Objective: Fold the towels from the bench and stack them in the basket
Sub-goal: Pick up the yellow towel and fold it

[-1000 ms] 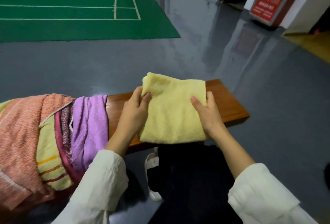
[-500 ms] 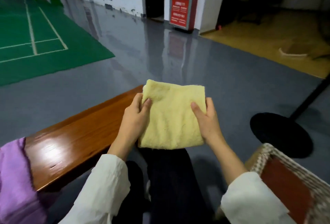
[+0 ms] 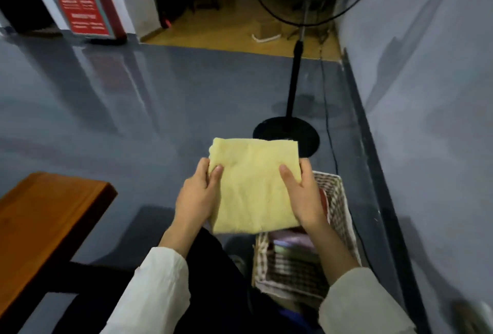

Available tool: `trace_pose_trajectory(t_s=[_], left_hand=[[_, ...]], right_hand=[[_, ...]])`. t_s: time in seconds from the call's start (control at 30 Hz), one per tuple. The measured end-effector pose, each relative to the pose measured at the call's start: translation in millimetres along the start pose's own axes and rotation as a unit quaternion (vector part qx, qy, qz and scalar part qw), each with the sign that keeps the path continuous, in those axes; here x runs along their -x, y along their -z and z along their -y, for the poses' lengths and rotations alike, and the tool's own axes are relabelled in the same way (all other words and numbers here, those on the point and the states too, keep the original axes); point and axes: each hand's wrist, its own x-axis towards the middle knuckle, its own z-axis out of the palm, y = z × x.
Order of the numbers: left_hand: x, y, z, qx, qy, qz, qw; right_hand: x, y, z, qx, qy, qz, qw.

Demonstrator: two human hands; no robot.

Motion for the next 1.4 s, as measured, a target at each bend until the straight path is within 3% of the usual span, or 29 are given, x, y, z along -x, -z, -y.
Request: trace_pose_trajectory(t_s=[0.23, 0.47, 1.1, 1.4], left_hand=[[-6, -79, -25, 0.043, -0.008, 0.114, 0.992], [-19, -138, -24, 0.041, -0.002, 0.169, 0.985], [-79, -230, 13, -0.080, 0.041, 0.208, 0.974], [-71, -221, 26, -0.223, -0.051, 0.211, 0.950]], right_hand=[[1, 66, -45, 0.070, -0.047, -0.120, 0.989], [-8, 95, -85, 0.079, -0.118, -0.151, 0.978], [-80, 107, -168, 0.215, -0.198, -0.121, 0.949], [-74, 96, -157, 0.395, -0.137, -0.044, 0.907]])
